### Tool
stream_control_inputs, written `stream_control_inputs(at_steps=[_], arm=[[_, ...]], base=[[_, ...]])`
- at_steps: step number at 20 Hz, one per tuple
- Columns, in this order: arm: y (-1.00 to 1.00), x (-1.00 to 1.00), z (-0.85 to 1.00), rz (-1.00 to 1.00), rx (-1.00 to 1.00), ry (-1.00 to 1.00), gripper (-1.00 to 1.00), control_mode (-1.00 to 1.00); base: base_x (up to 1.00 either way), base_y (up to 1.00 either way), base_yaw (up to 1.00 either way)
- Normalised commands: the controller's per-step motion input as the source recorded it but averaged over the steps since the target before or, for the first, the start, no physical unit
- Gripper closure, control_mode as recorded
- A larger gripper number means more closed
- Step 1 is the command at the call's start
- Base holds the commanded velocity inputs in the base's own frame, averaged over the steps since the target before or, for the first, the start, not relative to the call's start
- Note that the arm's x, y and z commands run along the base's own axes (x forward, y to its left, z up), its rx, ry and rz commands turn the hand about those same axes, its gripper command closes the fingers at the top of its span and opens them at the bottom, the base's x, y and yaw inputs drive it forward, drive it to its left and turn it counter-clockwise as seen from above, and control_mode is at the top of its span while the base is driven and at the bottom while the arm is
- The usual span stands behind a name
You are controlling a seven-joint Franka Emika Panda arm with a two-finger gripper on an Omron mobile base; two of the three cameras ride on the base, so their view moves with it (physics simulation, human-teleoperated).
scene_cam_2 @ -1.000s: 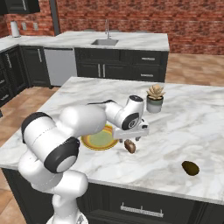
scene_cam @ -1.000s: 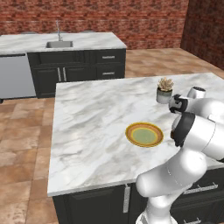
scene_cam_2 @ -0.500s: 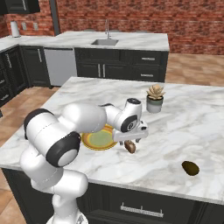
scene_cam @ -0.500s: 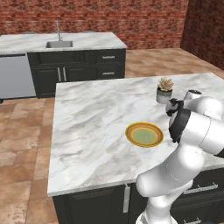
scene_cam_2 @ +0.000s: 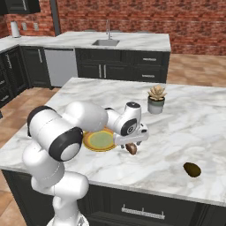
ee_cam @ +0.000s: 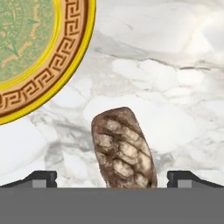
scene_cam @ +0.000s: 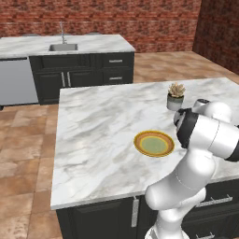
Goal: Pick the avocado and bread from the counter and place them on the plate. Then pick the jam from the cabinet and place it next to the plate. Lastly close the cabinet door.
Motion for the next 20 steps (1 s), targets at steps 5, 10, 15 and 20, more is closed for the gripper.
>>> stream_control_inputs(at_steps=[5,10,15,20], arm=[[-0.02,0.12,-0.14,0.02,-0.01,0.0,-1.0,-1.0],[-0.07,0.14,-0.09,0.02,0.0,0.0,-1.0,-1.0],[-0.02,0.11,-0.08,0.01,0.0,0.0,-1.0,-1.0],[0.0,0.04,-0.13,0.01,-0.03,0.0,-1.0,-1.0]], base=[[0.0,0.0,0.0],[0.0,0.0,0.0],[0.0,0.0,0.0],[0.0,0.0,0.0]])
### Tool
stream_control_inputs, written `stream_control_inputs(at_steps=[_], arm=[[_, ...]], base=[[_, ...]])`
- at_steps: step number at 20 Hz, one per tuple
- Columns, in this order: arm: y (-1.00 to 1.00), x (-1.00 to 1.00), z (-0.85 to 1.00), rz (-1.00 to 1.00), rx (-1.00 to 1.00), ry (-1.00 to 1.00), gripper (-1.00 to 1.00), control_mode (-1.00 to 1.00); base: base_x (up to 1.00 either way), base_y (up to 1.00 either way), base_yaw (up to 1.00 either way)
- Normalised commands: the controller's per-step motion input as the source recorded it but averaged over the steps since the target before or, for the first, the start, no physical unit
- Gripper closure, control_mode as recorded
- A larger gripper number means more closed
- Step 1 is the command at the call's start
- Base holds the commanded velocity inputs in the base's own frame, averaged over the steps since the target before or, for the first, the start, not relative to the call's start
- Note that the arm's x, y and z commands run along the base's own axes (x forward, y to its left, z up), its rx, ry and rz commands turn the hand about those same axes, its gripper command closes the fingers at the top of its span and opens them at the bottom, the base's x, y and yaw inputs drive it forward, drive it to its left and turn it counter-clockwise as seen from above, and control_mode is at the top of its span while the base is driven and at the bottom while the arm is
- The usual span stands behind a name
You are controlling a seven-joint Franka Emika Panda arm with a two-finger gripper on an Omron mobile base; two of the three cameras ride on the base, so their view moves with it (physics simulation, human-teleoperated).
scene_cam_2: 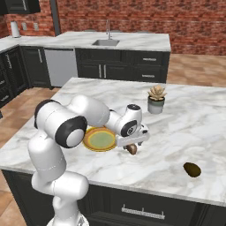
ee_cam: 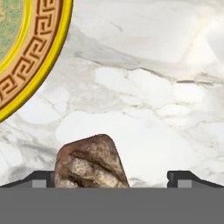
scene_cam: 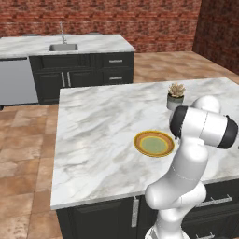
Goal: Pick the avocado and bread from the counter and place them on the plate. Then pick the jam from the cabinet and place it next to the plate. Lastly close the cabinet door.
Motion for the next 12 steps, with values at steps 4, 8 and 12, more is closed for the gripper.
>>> stream_control_inputs(at_steps=[4,8,12], arm=[[0.0,0.0,-0.18,0.01,-0.02,0.0,-1.0,-1.0],[0.0,0.01,-0.19,0.01,-0.02,0.0,-1.0,-1.0],[0.0,0.0,-0.19,0.0,-0.05,0.03,1.0,-1.0]], base=[[0.0,0.0,0.0],[0.0,0.0,0.0],[0.0,0.0,0.0]])
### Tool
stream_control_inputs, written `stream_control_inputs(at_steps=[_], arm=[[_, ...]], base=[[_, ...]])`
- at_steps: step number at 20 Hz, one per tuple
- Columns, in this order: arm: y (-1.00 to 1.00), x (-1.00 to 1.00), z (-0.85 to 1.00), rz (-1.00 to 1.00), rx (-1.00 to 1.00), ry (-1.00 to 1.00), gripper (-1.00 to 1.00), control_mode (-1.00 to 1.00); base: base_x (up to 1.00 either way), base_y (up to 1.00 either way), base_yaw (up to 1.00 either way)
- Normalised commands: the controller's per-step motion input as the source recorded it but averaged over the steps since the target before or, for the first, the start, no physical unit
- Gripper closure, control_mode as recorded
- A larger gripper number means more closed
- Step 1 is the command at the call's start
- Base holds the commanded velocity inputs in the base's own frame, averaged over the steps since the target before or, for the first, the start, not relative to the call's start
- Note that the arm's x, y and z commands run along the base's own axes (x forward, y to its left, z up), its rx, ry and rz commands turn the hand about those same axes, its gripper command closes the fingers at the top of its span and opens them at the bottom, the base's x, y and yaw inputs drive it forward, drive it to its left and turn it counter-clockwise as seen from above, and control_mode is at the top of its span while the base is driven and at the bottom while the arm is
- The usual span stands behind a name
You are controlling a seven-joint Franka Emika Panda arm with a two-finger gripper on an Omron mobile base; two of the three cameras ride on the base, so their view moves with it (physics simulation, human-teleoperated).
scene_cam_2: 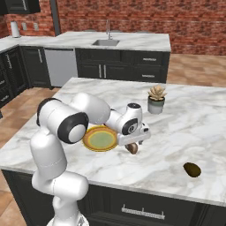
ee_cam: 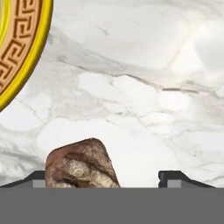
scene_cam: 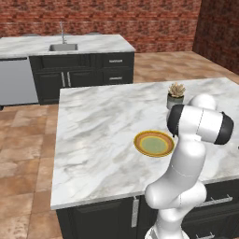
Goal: Pick the avocado and bread from the counter and place them on the plate. Then pick the jam from the cabinet and place it next to the plate. Lastly close the cabinet door.
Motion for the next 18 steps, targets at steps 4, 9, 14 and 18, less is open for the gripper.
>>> stream_control_inputs(at_steps=[4,9,14,18], arm=[[0.0,0.0,-0.24,0.0,-0.01,0.13,1.0,-1.0],[0.0,-0.15,-0.15,0.0,0.02,0.09,1.0,-1.0],[-0.08,-0.75,0.31,0.0,0.04,-0.15,1.0,-1.0],[0.02,-0.87,0.55,0.0,0.01,-0.22,1.0,-1.0]], base=[[0.0,0.0,0.0],[0.0,0.0,0.0],[0.0,0.0,0.0],[0.0,0.0,0.0]])
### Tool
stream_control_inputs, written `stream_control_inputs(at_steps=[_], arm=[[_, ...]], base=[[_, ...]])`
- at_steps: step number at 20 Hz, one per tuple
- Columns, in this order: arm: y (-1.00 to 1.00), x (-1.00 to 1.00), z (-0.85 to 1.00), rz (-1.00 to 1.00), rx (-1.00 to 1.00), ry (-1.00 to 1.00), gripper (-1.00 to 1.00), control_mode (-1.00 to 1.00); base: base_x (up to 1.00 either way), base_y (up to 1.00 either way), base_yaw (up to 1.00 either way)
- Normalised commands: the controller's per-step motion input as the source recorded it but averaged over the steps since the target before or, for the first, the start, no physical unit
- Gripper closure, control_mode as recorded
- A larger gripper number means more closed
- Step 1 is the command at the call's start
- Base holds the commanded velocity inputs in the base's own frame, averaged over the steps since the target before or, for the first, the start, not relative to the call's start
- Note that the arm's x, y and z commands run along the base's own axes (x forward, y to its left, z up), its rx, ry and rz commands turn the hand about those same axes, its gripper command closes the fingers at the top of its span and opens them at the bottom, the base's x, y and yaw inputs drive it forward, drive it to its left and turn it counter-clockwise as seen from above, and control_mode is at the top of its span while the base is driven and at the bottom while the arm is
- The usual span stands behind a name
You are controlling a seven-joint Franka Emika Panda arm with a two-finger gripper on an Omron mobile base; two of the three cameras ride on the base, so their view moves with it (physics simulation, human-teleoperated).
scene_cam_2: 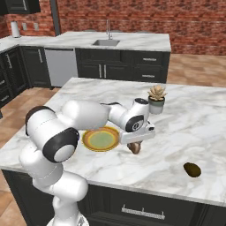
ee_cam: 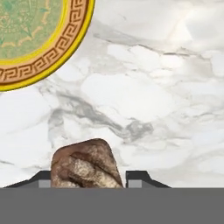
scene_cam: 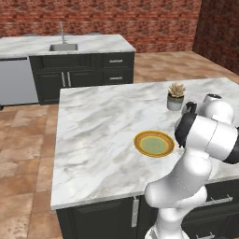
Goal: Pick the avocado and bread from the counter and place them on the plate. Then pick the jam from the cabinet and place it next to the plate. Lastly close the cabinet door.
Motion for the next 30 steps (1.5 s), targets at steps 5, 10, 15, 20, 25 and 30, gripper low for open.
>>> stream_control_inputs(at_steps=[5,10,15,20,25,30], arm=[[0.26,-0.49,0.64,0.0,0.0,-0.12,1.0,-1.0],[0.46,-0.22,0.65,0.0,0.0,-0.04,1.0,-1.0],[0.56,0.0,0.66,0.0,0.0,0.0,1.0,-1.0],[0.57,0.0,0.33,0.0,0.04,0.04,1.0,-1.0],[0.45,0.09,0.03,0.0,0.06,0.11,1.0,-1.0],[0.48,0.46,0.0,0.01,0.0,0.06,1.0,-1.0]], base=[[0.0,0.0,0.0],[0.0,0.0,0.0],[0.0,0.0,0.0],[0.0,0.0,0.0],[0.0,0.0,0.0],[0.0,0.0,0.0]])
